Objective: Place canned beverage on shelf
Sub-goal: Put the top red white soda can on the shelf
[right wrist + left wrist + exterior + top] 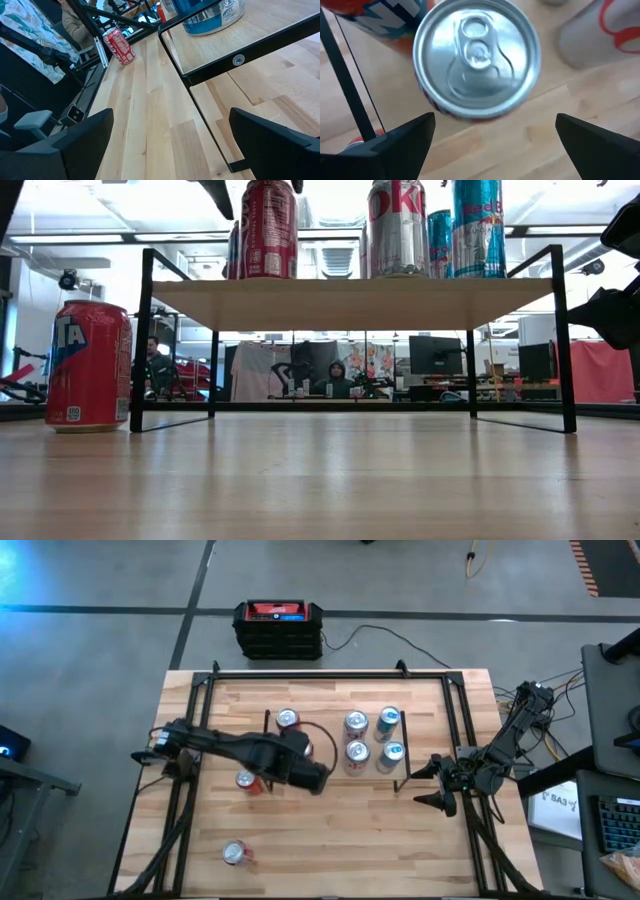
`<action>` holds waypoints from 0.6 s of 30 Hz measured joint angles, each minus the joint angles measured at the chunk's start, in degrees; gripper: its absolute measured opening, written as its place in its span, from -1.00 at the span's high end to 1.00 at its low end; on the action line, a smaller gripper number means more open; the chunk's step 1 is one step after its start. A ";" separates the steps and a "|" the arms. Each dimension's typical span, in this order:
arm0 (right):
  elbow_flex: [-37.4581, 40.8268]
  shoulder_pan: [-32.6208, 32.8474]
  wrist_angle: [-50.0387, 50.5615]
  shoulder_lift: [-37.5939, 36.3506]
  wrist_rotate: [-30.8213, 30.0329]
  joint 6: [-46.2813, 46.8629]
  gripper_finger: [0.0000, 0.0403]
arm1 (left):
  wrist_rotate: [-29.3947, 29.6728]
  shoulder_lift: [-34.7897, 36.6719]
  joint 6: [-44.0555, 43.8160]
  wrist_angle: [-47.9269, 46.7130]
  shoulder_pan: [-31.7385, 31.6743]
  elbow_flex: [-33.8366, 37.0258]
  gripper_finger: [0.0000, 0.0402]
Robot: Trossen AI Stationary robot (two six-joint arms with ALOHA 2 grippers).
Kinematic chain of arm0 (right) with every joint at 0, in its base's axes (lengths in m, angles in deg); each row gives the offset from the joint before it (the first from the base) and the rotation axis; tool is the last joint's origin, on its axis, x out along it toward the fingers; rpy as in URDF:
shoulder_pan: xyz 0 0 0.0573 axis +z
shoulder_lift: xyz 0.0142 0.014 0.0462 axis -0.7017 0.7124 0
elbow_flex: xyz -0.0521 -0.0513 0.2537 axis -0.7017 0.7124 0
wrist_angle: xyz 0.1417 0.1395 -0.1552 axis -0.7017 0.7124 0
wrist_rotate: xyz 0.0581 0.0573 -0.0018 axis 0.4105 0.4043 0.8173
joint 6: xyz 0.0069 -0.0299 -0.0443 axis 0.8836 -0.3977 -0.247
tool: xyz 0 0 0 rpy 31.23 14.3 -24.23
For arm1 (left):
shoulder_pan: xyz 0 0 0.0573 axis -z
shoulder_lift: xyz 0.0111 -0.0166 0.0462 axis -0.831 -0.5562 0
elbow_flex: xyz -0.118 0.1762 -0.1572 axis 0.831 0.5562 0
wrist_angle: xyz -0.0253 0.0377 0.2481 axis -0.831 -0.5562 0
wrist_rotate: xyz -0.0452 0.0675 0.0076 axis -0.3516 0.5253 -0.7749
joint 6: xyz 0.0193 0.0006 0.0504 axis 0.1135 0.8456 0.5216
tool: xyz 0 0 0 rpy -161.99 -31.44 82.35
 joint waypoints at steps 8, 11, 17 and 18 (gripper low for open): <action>0.00 0.00 0.00 0.00 0.02 0.00 -0.91 | 10.99 0.00 -6.95 0.01 5.09 0.00 -0.98; 0.00 -0.02 0.00 0.00 0.02 0.02 -0.91 | 9.55 0.02 -8.86 0.02 4.98 -0.10 -0.98; 0.00 -0.01 0.00 0.00 0.01 0.00 -0.91 | 0.02 1.05 -12.21 0.02 1.85 -0.15 -0.98; 0.00 0.00 0.02 0.00 0.02 0.01 -0.91 | -0.77 1.18 -12.18 0.02 1.33 -0.15 -0.98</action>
